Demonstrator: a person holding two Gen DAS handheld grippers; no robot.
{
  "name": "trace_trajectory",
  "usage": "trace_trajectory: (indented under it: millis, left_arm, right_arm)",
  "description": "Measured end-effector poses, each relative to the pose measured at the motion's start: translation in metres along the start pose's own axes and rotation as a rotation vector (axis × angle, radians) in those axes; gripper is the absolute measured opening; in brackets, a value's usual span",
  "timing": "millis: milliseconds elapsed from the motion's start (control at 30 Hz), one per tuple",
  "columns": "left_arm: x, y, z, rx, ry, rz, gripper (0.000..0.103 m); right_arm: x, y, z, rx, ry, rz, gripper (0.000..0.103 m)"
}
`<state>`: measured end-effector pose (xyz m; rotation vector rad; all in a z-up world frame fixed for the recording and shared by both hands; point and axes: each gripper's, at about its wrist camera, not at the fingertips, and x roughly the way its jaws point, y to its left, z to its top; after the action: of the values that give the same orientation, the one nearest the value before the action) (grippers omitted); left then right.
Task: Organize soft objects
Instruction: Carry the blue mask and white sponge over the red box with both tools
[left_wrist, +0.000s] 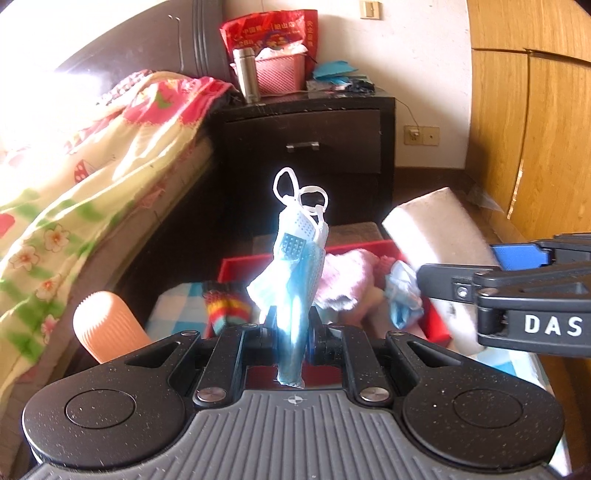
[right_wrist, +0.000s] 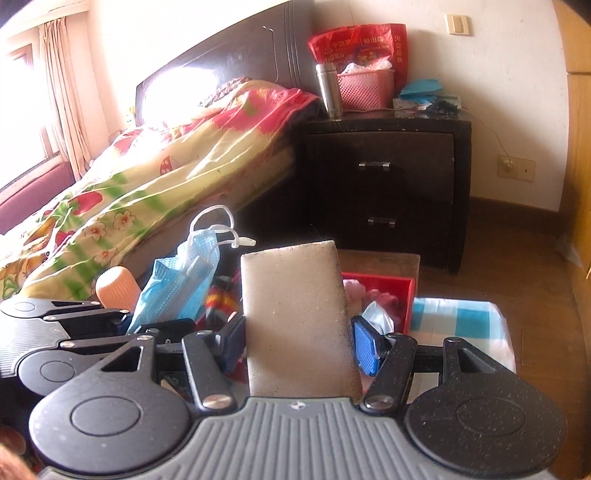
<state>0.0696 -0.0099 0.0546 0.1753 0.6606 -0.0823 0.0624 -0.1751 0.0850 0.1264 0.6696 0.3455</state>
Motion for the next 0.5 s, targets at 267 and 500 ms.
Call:
trace_trajectory:
  millis: [267, 500]
  left_arm:
    - [0.014, 0.011, 0.015, -0.037, -0.008, 0.014, 0.013]
    - [0.024, 0.014, 0.024, -0.041, -0.013, 0.026, 0.014]
  right_arm:
    - [0.006, 0.000, 0.008, -0.027, -0.046, -0.015, 0.038]
    - [0.012, -0.002, 0.016, -0.054, -0.077, -0.028, 0.038]
